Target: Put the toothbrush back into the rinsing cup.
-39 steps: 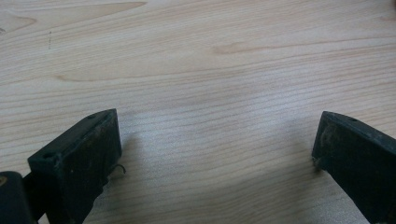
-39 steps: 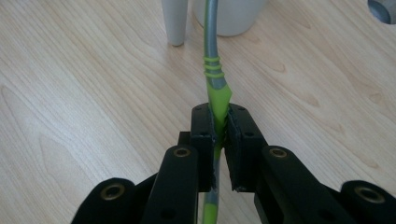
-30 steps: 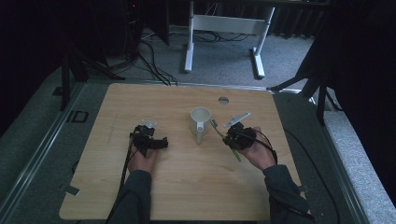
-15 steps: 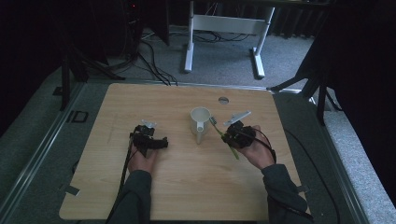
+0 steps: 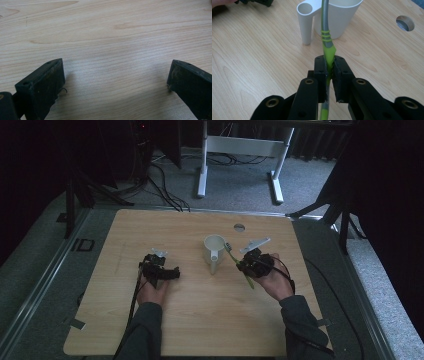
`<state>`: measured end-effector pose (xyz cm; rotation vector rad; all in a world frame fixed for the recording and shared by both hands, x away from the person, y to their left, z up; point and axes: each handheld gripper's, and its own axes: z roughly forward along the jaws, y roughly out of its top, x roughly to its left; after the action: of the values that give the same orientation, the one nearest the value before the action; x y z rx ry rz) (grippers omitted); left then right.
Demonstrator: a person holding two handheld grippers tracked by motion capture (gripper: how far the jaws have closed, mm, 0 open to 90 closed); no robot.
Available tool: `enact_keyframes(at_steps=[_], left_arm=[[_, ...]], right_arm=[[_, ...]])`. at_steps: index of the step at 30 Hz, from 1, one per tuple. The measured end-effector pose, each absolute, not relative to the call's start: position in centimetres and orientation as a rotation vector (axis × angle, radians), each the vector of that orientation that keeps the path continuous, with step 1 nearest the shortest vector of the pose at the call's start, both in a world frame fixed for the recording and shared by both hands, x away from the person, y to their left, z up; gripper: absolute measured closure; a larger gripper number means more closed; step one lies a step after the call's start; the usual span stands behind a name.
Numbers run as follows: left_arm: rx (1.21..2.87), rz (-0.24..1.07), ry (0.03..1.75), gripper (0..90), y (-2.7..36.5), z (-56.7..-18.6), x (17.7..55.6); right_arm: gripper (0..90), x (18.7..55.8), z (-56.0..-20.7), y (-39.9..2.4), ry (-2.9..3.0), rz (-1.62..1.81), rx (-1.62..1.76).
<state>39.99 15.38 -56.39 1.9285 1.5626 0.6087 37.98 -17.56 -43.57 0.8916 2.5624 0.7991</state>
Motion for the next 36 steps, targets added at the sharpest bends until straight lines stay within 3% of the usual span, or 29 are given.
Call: enact_keyframes(at_steps=[36], left_arm=[[1.928, 0.610, 1.562, 1.6, 15.4, -56.4, 40.0]], right_arm=[[82.2, 38.1, -40.9, -17.3, 2.463, 0.929, 0.898]])
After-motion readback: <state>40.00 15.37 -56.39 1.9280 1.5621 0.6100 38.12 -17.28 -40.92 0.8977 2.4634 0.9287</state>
